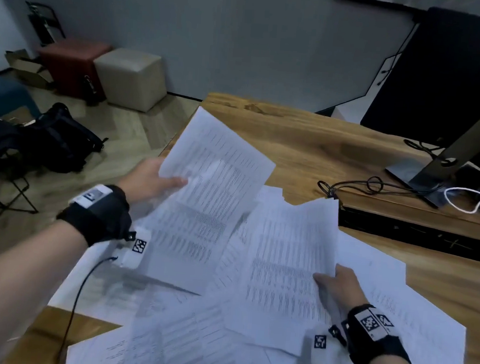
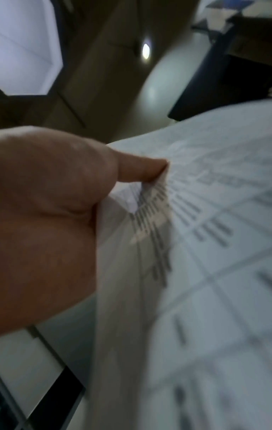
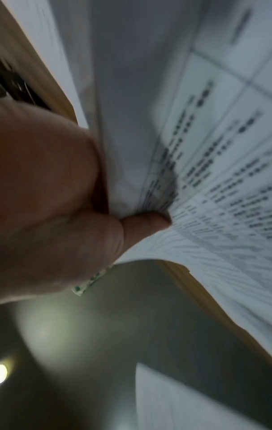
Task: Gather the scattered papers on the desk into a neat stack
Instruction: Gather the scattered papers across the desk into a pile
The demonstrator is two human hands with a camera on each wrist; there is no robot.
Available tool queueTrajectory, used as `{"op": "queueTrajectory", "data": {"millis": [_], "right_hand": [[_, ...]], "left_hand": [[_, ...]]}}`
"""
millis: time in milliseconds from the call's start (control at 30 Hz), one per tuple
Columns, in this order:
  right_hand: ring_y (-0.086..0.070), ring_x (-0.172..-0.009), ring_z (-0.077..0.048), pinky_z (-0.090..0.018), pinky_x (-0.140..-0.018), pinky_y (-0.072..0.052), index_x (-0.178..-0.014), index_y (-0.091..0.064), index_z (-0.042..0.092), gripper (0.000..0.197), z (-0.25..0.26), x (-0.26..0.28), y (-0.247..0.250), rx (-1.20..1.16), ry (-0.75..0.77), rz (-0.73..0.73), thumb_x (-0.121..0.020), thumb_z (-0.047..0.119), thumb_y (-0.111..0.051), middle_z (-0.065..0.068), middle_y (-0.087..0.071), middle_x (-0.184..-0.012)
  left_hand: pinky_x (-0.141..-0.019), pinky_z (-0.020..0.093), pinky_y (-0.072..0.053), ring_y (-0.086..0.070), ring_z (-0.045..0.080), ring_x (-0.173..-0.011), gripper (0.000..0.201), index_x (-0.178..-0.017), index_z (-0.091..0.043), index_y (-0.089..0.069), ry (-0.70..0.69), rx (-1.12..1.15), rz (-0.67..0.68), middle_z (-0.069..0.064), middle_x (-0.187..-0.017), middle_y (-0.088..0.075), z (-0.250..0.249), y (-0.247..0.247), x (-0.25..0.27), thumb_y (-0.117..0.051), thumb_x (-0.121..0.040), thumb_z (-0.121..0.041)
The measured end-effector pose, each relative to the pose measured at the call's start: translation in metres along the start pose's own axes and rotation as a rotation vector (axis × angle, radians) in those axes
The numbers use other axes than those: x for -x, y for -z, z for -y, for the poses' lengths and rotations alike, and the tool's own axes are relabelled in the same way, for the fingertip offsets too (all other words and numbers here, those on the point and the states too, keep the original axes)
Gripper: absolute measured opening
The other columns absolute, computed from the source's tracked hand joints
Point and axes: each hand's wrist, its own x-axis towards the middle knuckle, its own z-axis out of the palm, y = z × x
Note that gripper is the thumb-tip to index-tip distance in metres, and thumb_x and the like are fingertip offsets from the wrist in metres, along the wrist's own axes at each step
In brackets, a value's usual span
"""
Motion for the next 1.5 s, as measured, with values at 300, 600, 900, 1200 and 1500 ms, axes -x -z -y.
{"op": "queueTrajectory", "data": {"millis": [300, 600, 900, 1200, 1500], "right_hand": [[-0.064, -0.074, -0.033, -0.028, -0.053, -0.056, -0.105, -0.059, -0.012, 0.013, 0.001, 0.012, 0.012, -0.335, -0.075, -0.01, -0.093, -0.009, -0.055, -0.021, -0.063, -0.088], [-0.055, -0.058, -0.021, -0.025, -0.048, -0.045, -0.074, -0.063, 0.005, 0.01, -0.048, -0.015, 0.001, -0.078, -0.123, -0.08, -0.083, 0.002, -0.067, -0.008, -0.056, -0.064], [-0.068, -0.098, -0.036, -0.045, -0.089, -0.055, -0.09, -0.064, 0.014, 0.013, -0.053, -0.026, 0.001, 0.178, -0.074, -0.103, -0.081, 0.017, -0.074, -0.019, -0.072, -0.102], [-0.06, -0.064, -0.029, -0.025, -0.053, -0.044, -0.07, -0.059, 0.001, 0.013, -0.015, -0.002, -0.011, 0.242, -0.112, -0.206, -0.081, -0.003, -0.054, -0.013, -0.061, -0.067], [-0.057, -0.101, -0.037, -0.042, -0.078, -0.057, -0.067, -0.059, 0.007, 0.008, -0.006, -0.029, -0.012, 0.471, -0.148, -0.202, -0.07, 0.01, -0.066, -0.019, -0.059, -0.114]], "left_hand": [[-0.07, 0.021, -0.061, -0.077, 0.01, -0.086, 0.044, -0.107, -0.008, -0.069, 0.033, 0.391, 0.35, -0.002, -0.101, -0.081, -0.027, 0.019, 0.039, -0.08, -0.065, -0.016], [-0.078, 0.024, -0.056, -0.073, 0.003, -0.085, 0.047, -0.096, -0.023, -0.074, 0.044, -0.184, 0.55, -0.008, -0.095, -0.079, -0.013, -0.008, 0.062, -0.084, -0.062, -0.054], [-0.091, 0.035, -0.051, -0.059, 0.022, -0.111, 0.051, -0.128, -0.023, -0.054, 0.177, -0.731, 0.614, -0.002, -0.125, -0.056, 0.079, -0.094, 0.106, -0.071, -0.085, -0.043], [-0.116, 0.056, -0.029, -0.006, 0.041, -0.149, 0.14, -0.158, -0.018, 0.009, 0.351, -0.91, 0.526, 0.02, -0.162, 0.004, 0.087, -0.125, 0.134, -0.085, -0.063, -0.058], [-0.084, 0.028, -0.051, -0.062, 0.016, -0.094, 0.057, -0.109, -0.02, -0.048, 0.295, -0.802, 0.528, -0.003, -0.108, -0.059, 0.077, -0.122, 0.132, -0.084, -0.072, -0.045]]}}
